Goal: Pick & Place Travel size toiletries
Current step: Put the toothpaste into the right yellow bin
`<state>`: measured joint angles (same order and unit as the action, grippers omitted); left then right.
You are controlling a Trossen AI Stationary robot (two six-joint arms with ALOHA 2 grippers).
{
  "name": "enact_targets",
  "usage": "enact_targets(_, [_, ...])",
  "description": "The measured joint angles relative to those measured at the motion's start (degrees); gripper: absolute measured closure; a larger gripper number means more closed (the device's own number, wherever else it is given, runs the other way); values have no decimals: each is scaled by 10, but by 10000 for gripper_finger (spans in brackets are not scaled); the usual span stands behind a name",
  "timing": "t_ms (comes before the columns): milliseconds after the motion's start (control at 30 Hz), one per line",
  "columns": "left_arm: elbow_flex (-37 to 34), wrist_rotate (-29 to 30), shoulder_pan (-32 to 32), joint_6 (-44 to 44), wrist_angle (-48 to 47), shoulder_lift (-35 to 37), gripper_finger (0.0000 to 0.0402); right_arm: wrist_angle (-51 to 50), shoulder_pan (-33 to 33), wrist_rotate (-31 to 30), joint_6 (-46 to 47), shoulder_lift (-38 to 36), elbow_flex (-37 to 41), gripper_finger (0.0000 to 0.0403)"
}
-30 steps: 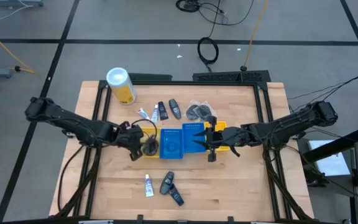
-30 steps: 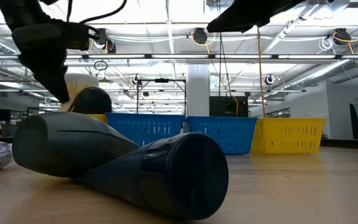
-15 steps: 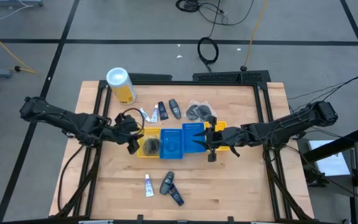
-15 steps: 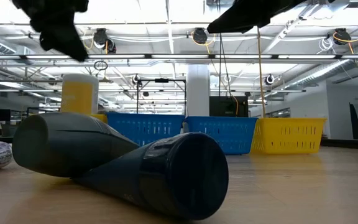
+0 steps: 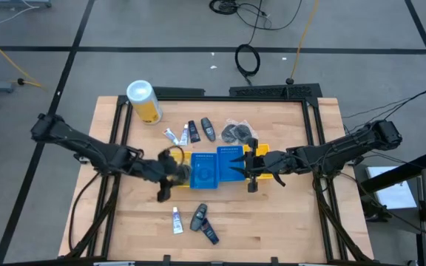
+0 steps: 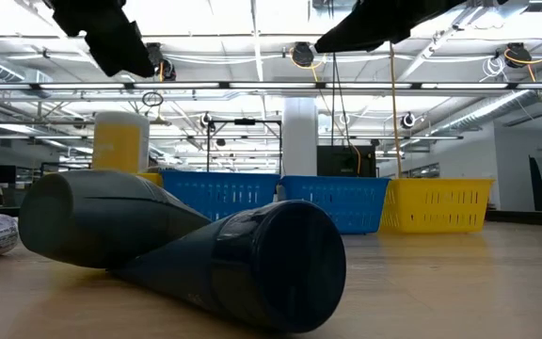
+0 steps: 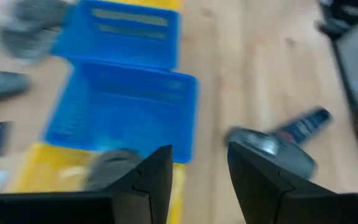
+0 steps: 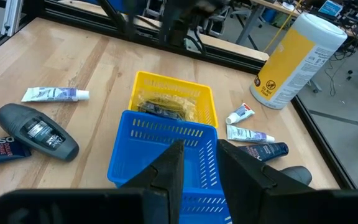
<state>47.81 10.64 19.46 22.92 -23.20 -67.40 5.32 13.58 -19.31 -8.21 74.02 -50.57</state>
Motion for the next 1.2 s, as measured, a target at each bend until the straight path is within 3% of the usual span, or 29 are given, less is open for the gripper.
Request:
enact_targets(200, [0,-75,13,36,78,-57,247,0,0,0,0,0,0,312])
enact_targets(533, [0,-152,38,307,81,-88,247,0,0,0,0,0,0,312])
enact_targets(733, [0,-160,65,480,77,-109,247,0,0,1,-1,0,0,312])
enact_targets(1000, [0,-153,67,606,66,-152,247,0,0,2,-2,0,0,312])
enact_targets(1200, [0,-181,62,643,50,-182,247,0,0,2,-10,0,0,312])
